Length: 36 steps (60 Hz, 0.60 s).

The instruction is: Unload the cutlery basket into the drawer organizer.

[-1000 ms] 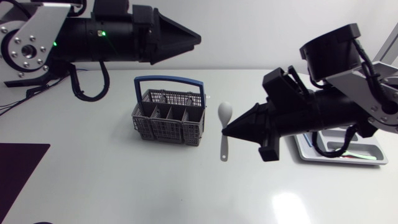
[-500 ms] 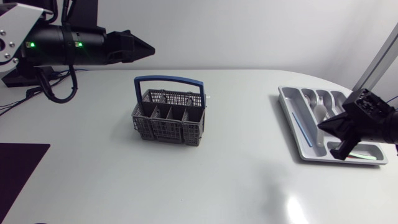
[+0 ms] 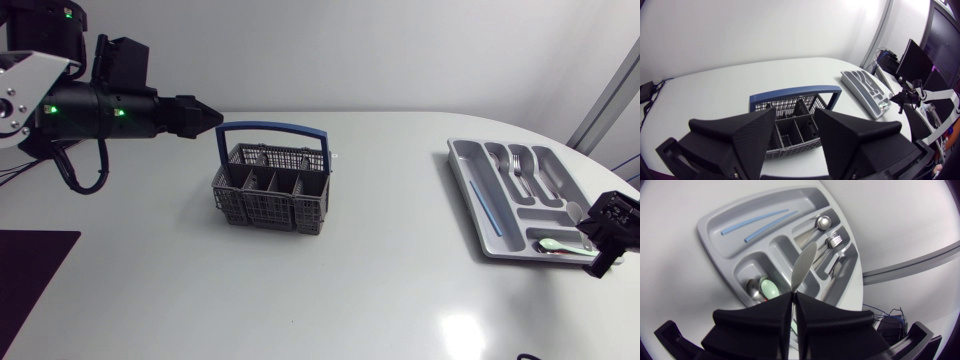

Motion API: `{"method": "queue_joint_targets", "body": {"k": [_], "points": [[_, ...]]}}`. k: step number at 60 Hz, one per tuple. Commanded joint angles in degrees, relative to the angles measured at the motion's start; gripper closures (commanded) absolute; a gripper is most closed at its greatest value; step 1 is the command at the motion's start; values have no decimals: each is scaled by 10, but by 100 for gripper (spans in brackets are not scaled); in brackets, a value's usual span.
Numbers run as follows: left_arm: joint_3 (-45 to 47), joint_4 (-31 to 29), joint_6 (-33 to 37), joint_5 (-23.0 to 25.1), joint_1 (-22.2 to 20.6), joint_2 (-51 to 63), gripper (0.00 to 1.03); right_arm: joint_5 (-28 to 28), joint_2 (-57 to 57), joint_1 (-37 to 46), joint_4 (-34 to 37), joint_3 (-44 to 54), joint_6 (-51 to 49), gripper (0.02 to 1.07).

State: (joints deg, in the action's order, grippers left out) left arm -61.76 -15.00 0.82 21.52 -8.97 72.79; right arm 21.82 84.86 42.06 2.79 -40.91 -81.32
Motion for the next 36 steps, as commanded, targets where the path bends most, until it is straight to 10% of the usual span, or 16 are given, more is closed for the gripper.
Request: {"method": "queue_joint_targets", "body": {"k": [1,14,29,36], "points": [[21,-6,21,-6,16,-20,46,-9,43,13,-34,-5,-45,101],[35,-6,50,-6,62,-17,46,-44,107,16,-118,7,-67,100],[52,-3,96,-6,110,24,46,-60,72,14,-114,22,-54,24],[50,1,118,-6,136,57,46,-59,24,14,-73,20,-38,14]]}}
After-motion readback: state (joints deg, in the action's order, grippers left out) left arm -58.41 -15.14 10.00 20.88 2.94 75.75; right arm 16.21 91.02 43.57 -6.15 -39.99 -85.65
